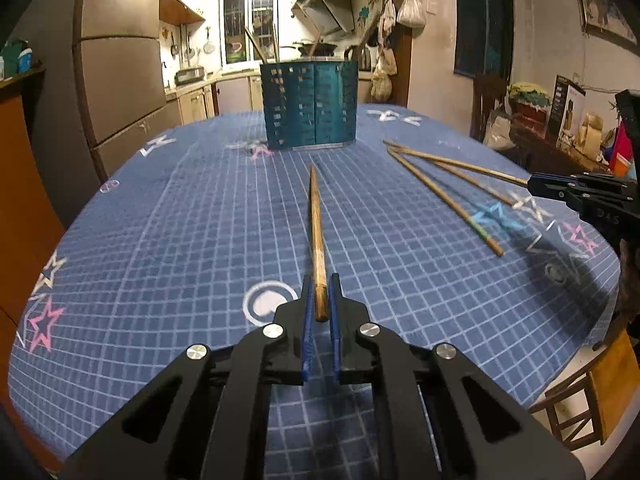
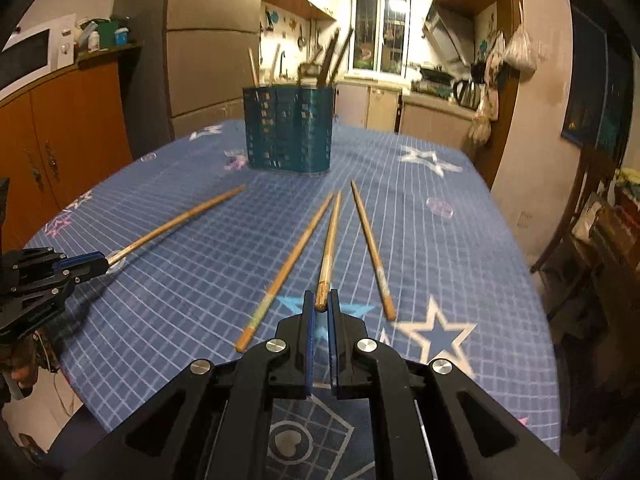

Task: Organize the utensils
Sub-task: 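Carry the left tool's chopstick to the teal holder while the right tool carries its chopstick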

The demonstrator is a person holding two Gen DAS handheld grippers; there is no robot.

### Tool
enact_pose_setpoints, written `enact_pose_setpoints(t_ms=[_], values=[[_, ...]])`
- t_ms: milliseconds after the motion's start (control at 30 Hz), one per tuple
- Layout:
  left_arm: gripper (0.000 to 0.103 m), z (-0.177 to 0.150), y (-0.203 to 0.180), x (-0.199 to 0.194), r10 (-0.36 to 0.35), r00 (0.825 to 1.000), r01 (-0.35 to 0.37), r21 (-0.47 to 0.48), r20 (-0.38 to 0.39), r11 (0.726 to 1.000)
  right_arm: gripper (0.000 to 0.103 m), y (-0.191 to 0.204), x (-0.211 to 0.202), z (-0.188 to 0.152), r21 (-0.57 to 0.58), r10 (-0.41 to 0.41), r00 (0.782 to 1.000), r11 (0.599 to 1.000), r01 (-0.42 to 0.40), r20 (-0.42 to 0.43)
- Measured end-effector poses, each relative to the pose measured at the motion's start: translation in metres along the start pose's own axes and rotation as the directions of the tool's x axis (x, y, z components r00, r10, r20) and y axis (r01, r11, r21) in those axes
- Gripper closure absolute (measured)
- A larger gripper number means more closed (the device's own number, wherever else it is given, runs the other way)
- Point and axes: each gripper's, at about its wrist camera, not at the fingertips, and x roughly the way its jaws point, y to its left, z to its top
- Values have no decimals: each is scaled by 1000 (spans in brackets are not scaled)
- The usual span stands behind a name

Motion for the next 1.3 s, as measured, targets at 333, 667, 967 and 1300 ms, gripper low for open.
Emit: enact_pose_setpoints(t_ms=[333,667,967,1300], values=[[98,34,4,-39,11,993,-13,16,119,1000,96,-12,-39,37,-34,-23,994,999,27,111],[98,81,8,-56,14,979,-21,28,205,999,96,-22,-51,86,-71,-4,985,997,16,174],[98,129,19,-46,-18,977,16,10,210,1000,96,-36,-38,129,-64,30,983,998,-19,181],[98,176,26,-34,-27,979,25,14,202,1000,96,-46,-21,174,-30,63,982,998,-58,176]])
